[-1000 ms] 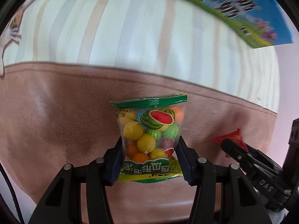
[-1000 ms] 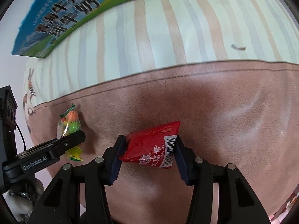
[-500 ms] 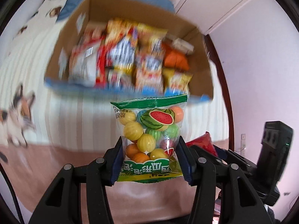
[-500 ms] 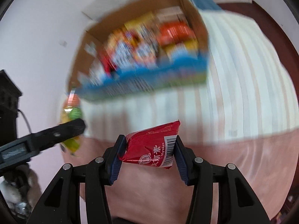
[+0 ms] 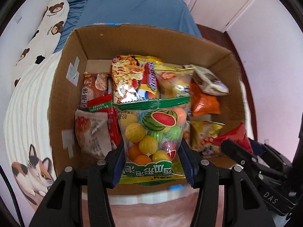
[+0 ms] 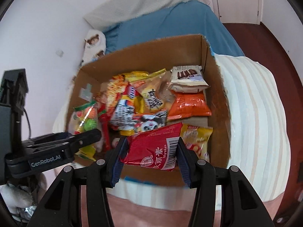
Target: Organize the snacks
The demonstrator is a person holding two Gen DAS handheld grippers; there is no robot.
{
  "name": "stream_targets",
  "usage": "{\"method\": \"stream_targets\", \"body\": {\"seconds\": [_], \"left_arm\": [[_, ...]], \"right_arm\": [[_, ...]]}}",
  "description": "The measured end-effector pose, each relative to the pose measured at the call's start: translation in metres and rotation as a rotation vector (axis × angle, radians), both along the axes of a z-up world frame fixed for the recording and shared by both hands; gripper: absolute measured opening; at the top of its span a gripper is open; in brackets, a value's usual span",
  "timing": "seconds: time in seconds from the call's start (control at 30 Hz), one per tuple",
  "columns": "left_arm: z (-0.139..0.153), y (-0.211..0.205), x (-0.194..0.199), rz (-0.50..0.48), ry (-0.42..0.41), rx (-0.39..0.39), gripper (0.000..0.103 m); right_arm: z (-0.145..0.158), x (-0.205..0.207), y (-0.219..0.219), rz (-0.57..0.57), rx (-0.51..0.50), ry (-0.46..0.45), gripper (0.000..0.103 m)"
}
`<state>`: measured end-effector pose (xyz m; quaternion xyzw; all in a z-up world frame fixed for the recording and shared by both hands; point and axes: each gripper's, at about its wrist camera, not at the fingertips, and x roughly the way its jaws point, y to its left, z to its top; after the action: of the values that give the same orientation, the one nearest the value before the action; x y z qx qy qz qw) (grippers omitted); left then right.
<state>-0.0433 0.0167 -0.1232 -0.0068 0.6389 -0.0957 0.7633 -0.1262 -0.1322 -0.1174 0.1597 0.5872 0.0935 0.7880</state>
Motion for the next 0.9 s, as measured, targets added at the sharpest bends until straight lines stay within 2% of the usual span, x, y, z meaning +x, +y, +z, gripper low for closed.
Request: {"method": "stream_targets", "body": {"seconds": [0.13,0.23,0.27,0.3,0.33,0.4,0.43,0.57,0.6,0.63,0.67,0.9], "left_arm": [[-0.022,-0.003,0.009,-0.004,0.025,0.042,0.05],[-0.038,-0.003,0.012,0.001,0.052,0.059,0.05],[-0.039,-0.001,0.012,0.013,0.057,0.059,0.05],[-0.042,0.001,0.013,0.023,0.059,0.058,0.056],[-0.043,0.002,0.014,0.027,0.058,0.062,0.069],[-0.043,0.004,0.015,0.032,0.048,0.078,0.082],[-0.042,0.006,0.016,0.037,0.037,0.078,0.086],[-0.039,0.013,0.015,0.061,0.017,0.082,0.087],[-0.038,0.014,0.014,0.067,0.012,0.082,0.09],[-0.037,0.016,0.013,0.07,0.008,0.084,0.098],[-0.035,0.016,0.012,0.072,0.001,0.084,0.1],[-0.016,0.019,-0.004,0.069,-0.045,0.08,0.1]], "right_arm": [[-0.03,0.016,0.003,0.014,-0.028,0.063,0.056],[-0.05,0.022,0.001,0.02,-0.025,0.123,0.064],[-0.052,0.022,0.0,0.023,-0.033,0.136,0.078],[-0.054,0.023,0.0,0.025,-0.052,0.136,0.095],[-0.054,0.023,-0.001,0.028,-0.077,0.13,0.099],[-0.053,0.023,-0.001,0.035,-0.119,0.124,0.1],[-0.05,0.022,-0.001,0.033,-0.144,0.116,0.1],[-0.038,0.016,0.002,0.032,-0.238,0.076,0.1],[-0.034,0.014,0.003,0.028,-0.24,0.06,0.1],[-0.033,0.014,0.003,0.022,-0.243,0.059,0.1],[-0.031,0.014,0.002,0.016,-0.242,0.058,0.1],[-0.025,0.006,-0.001,-0.023,-0.241,0.047,0.101]]}}
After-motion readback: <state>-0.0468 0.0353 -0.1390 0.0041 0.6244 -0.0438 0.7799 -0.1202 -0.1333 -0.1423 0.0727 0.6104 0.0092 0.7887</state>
